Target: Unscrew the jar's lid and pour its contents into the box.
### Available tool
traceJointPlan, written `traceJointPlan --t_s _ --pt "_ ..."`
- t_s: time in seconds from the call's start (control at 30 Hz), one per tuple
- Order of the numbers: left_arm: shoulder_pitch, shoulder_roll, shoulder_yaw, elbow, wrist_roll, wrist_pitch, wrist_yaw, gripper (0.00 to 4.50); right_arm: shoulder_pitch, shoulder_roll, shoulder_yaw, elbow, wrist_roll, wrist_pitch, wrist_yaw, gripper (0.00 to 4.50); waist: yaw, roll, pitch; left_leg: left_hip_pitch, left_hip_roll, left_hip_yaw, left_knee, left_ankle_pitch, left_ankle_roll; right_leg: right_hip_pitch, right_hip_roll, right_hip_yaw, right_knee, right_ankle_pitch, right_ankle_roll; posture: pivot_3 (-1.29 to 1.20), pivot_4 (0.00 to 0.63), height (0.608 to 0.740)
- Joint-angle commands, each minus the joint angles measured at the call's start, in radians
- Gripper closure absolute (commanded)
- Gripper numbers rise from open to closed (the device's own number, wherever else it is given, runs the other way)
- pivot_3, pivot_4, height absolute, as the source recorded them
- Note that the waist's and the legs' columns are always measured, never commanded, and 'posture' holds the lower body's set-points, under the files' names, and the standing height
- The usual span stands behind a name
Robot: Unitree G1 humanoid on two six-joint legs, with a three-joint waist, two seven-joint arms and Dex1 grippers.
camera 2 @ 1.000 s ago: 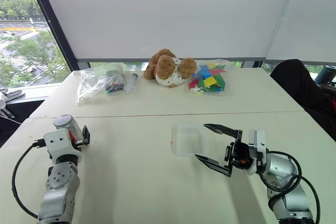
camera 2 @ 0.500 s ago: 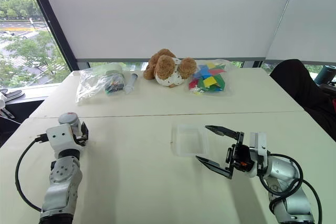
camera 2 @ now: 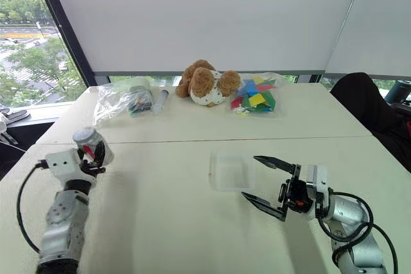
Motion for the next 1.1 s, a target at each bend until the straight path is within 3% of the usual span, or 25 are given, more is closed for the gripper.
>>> traceJointPlan --t_s 0.03,0.17,0.37,0.6,1.1 --pt "0.016 0.143 -0.018 -0.129 -0.177 0.076 -0.319 2.47 0.015 -0.084 -0.044 -0.149 0.079 0.169 -0.068 0.00 -0.001 0.000 0.000 0.000 0.000 0.000 0.000 0.000 0.000 0.000 0.000 0.000 0.000 0.000 -0.001 0.00 0.150 0.740" --pt "0.011 0.313 -0.092 -0.215 -0.298 0.255 -0.564 2.47 -0.088 -0.175 -0.011 -0.346 0.321 0.514 -0.231 0.00 -0.002 0.002 0.000 0.000 0.003 -0.001 0.000 0.000 0.000 -0.001 -0.001 0.001 0.001 -0.001 -0.002 0.00 0.150 0.740" --pt "-0.081 0.343 -0.246 -0.297 -0.343 0.388 -0.709 2.47 -0.453 -0.145 0.156 -0.404 0.498 0.859 -0.439 0.00 -0.003 0.002 0.001 -0.001 0.004 -0.002 0.000 0.000 0.000 -0.003 0.000 0.001 0.000 0.000 -0.003 0.00 0.150 0.740" --pt "-0.167 0.257 -0.343 -0.292 -0.313 0.403 -0.735 2.47 -0.717 -0.009 0.319 -0.305 0.368 0.962 -0.493 0.00 -0.003 0.001 0.001 -0.003 0.001 -0.004 -0.001 0.000 0.000 -0.004 0.000 0.000 0.000 0.000 -0.003 0.00 0.150 0.740" --pt "-0.158 0.206 -0.372 -0.309 -0.283 0.396 -0.747 2.47 -0.769 0.079 0.365 -0.218 0.208 0.961 -0.384 0.00 -0.009 0.001 0.002 -0.003 0.000 -0.004 -0.001 0.000 0.001 -0.004 0.001 0.000 0.001 0.002 0.000 0.00 0.150 0.740"
